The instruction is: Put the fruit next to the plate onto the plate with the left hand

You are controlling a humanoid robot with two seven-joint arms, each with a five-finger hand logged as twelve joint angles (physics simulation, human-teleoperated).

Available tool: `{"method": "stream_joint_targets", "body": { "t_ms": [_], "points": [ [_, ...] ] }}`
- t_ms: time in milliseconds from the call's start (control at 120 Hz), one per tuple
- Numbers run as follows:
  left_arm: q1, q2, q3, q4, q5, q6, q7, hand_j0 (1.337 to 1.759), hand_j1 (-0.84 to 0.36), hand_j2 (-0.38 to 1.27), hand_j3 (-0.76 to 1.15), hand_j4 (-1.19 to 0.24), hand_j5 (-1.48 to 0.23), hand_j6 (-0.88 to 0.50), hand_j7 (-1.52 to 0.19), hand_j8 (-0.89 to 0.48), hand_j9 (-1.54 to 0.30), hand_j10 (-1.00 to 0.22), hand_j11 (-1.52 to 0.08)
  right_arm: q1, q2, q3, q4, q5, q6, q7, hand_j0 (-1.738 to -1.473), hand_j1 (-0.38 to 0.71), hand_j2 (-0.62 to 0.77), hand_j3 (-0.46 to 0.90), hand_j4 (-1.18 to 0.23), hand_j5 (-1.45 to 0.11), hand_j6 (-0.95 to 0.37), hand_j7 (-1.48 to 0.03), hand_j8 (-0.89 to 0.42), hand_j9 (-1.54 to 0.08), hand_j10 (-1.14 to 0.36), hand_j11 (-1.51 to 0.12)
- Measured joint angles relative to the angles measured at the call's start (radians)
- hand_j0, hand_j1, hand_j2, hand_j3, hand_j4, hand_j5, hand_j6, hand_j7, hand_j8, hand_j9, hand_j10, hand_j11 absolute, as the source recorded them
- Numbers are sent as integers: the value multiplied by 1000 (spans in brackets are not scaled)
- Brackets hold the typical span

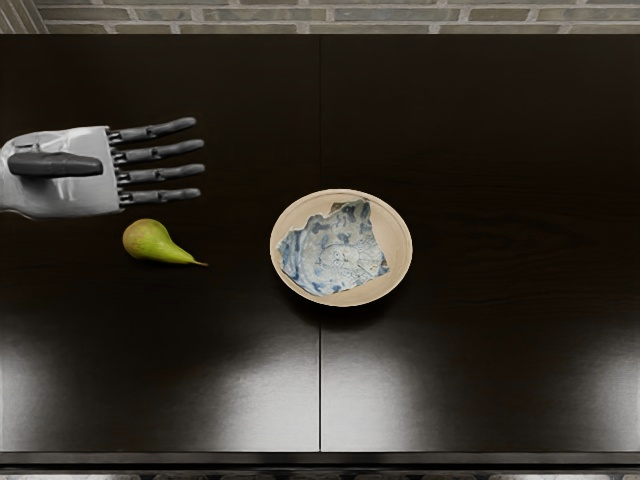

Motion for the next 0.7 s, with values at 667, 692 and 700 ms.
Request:
{"method": "stream_joint_targets", "body": {
  "t_ms": [667, 692, 700],
  "points": [
    [-304, -306, -17, 49, 782, 29, 0, 1658, 47, 49, 0, -248, -326, -247, -326, -247, -326, -248, -326, 1, 0, 0, -1, -2, 0, 4, -1658, -314, -6, 0, -29, -38, -29, -38, -29, -38, -29, -38],
    [-308, -314, -14, 49, 844, 38, 0, 1658, 48, 49, 0, -248, -326, -247, -326, -248, -326, -248, -326, 1, 0, 0, -1, -2, 0, 4, -1658, -314, -6, 0, -29, -38, -29, -38, -29, -38, -29, -38],
    [-309, -316, -13, 49, 864, 41, 0, 1658, 48, 49, 0, -248, -325, -247, -326, -248, -326, -248, -326, 1, 0, 0, -1, -2, 0, 4, -1658, -314, -6, 0, -29, -38, -29, -38, -29, -38, -29, -38]
  ]
}}
